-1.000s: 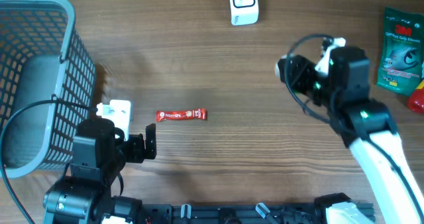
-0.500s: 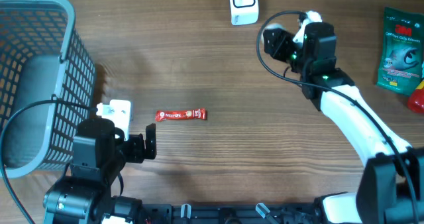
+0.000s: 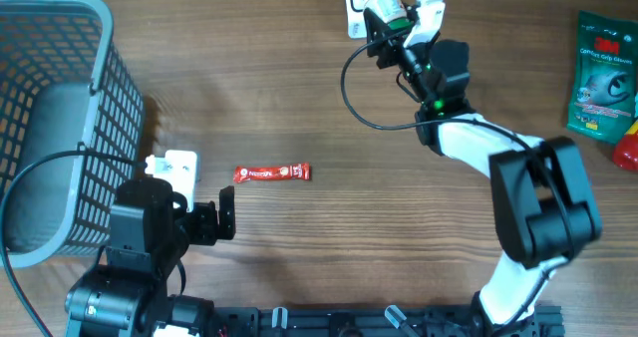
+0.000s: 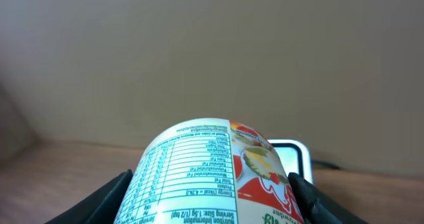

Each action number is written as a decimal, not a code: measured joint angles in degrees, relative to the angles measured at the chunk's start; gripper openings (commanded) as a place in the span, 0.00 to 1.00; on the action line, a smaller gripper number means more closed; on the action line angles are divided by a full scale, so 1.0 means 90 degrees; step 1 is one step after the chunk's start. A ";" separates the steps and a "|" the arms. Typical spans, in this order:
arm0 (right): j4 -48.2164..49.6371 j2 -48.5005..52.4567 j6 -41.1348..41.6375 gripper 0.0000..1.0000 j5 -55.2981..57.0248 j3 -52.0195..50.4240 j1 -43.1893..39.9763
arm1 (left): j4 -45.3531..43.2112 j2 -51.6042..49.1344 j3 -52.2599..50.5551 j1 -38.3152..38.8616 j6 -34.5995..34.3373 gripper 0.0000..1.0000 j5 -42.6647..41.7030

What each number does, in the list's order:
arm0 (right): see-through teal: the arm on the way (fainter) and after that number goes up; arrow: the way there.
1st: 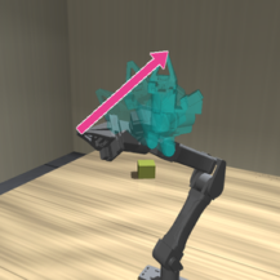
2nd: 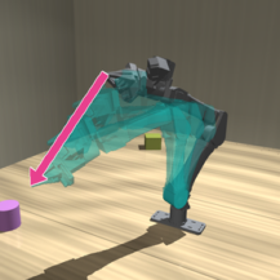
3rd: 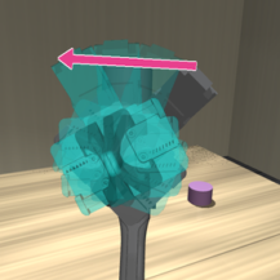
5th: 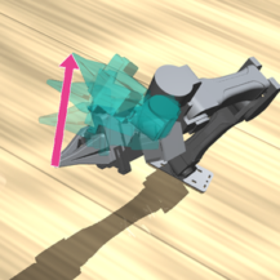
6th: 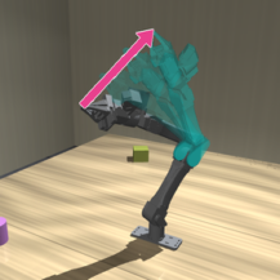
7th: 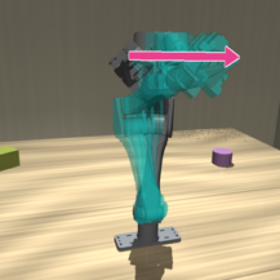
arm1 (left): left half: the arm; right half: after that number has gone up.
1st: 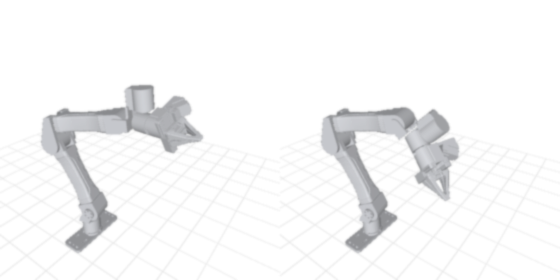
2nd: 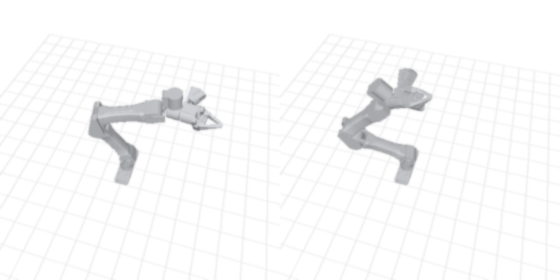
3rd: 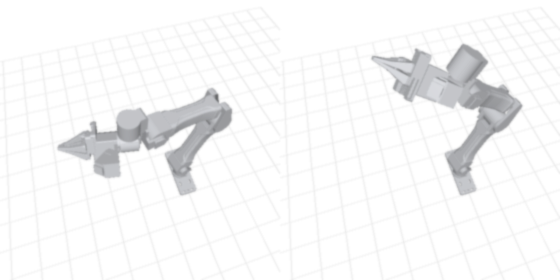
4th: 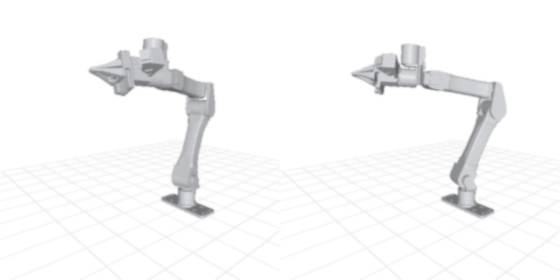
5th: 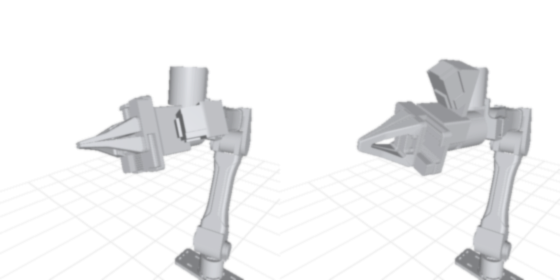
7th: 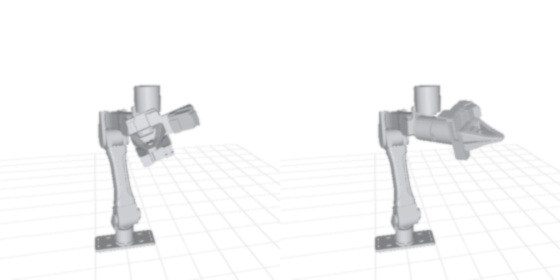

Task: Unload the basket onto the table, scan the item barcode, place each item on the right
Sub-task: 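Hold the jar label up against the scanner face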

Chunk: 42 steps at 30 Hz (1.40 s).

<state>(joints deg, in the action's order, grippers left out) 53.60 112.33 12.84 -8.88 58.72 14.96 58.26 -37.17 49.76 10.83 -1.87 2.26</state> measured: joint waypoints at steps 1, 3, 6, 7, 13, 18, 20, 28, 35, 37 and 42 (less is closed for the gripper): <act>0.0027 0.0197 -0.0058 0.67 0.0058 0.0148 0.0000 | 0.0000 0.0000 0.0000 0.0000 0.0000 1.00 0.0000; 0.0027 0.0585 -0.0138 0.67 0.0146 0.0498 0.0000 | 0.0000 0.0000 0.0000 0.0000 0.0000 1.00 0.0000; -0.0029 0.1287 -0.0257 0.66 0.0211 0.1324 -0.0005 | 0.0002 0.0000 0.0000 0.0000 0.0000 1.00 -0.0002; -0.0078 0.1472 -0.0279 0.66 0.0228 0.1593 -0.0005 | -0.0002 0.0000 0.0000 0.0000 0.0000 1.00 0.0000; -0.0661 0.2489 -0.0330 0.66 0.0287 0.3439 -0.0005 | 0.0002 0.0000 0.0000 0.0000 -0.0002 1.00 0.0000; -0.0816 0.3007 -0.0347 0.66 0.0306 0.4233 -0.0005 | 0.0000 0.0000 0.0000 0.0000 0.0000 1.00 0.0000; -0.0925 0.3067 -0.0347 0.66 0.0306 0.4243 -0.0005 | 0.0000 0.0000 0.0000 0.0000 0.0000 1.00 0.0000; -0.1154 0.3140 -0.0347 0.68 0.0306 0.4243 -0.0005 | 0.0000 0.0000 0.0000 0.0000 0.0000 1.00 0.0000; -0.1622 0.3135 -0.0459 0.68 0.0304 0.4245 -0.0005 | 0.0000 0.0000 0.0000 0.0000 0.0000 1.00 0.0000; -0.2021 0.3079 -0.0585 0.68 0.0304 0.4245 -0.0005 | 0.0000 0.0000 0.0000 0.0000 0.0000 1.00 0.0000; -0.3368 0.2305 -0.0678 0.67 0.0296 0.4240 -0.0104 | -0.0002 0.0000 0.0000 0.0000 0.0000 1.00 0.0000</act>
<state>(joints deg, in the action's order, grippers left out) 23.29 133.08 6.74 -6.22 96.88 14.02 58.24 -37.17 49.76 10.83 -1.87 2.26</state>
